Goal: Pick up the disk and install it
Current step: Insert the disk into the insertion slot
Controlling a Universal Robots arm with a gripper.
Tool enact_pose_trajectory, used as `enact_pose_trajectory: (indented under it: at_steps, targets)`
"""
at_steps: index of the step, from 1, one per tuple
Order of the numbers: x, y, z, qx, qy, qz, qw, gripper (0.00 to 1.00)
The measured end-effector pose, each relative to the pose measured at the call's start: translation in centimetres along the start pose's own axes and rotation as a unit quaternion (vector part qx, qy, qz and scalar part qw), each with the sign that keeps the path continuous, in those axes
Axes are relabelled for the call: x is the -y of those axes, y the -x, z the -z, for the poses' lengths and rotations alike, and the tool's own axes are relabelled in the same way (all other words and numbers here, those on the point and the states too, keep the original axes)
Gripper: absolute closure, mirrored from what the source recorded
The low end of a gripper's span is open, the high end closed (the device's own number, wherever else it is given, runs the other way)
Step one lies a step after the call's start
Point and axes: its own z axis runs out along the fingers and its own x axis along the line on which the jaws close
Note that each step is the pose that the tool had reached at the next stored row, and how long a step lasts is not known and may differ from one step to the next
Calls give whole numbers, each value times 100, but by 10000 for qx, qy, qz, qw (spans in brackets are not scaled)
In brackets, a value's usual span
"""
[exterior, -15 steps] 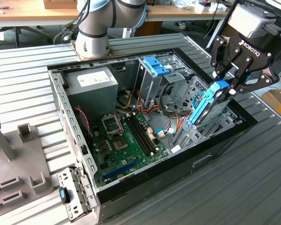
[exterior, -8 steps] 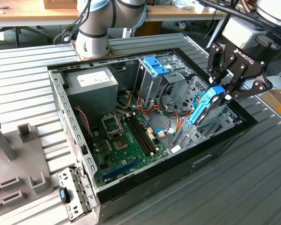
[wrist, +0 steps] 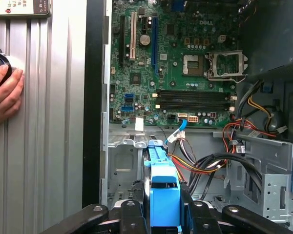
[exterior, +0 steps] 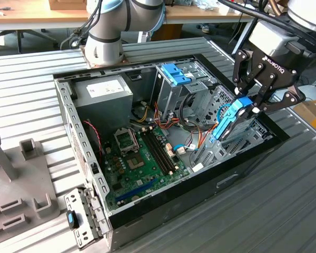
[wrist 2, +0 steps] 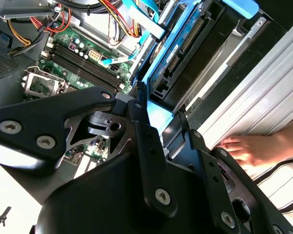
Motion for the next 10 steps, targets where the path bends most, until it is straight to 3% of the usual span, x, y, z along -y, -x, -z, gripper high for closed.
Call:
enact_pose_trajectory:
  at_steps: [5, 7, 10]
  targets:
    - [0, 0, -1, 0, 0, 0, 10000, 63]
    - [0, 0, -2, 0, 0, 0, 10000, 56]
    - [0, 0, -3, 0, 0, 0, 10000, 56]
